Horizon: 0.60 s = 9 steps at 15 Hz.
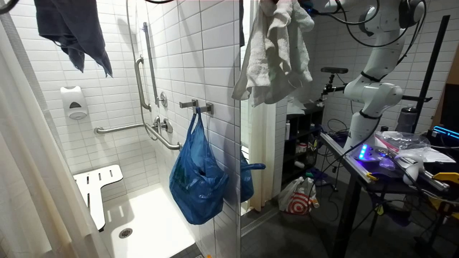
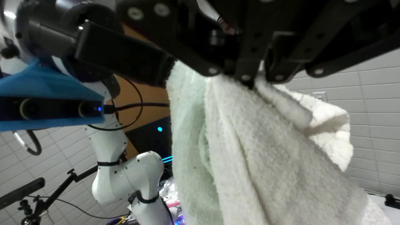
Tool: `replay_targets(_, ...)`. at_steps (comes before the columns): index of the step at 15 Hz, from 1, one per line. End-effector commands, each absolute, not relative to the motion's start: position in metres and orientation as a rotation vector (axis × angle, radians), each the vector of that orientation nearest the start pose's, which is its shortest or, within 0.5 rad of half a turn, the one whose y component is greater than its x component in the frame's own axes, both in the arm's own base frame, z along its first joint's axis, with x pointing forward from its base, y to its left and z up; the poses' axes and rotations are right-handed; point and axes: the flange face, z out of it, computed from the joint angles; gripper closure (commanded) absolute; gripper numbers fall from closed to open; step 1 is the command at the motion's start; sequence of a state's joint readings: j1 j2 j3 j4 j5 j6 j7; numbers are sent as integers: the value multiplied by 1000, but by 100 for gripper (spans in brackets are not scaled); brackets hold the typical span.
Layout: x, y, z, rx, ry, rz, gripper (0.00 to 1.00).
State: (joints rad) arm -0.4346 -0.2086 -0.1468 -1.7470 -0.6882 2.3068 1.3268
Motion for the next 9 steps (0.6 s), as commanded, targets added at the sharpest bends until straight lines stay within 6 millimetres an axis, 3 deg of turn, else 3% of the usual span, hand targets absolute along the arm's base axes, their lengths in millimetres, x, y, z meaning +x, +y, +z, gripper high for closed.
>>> replay_targets(1,458,-322,722,-2115,2336,-1469,99)
replay_targets(9,487,-319,673,-2228,2409,-1282,99)
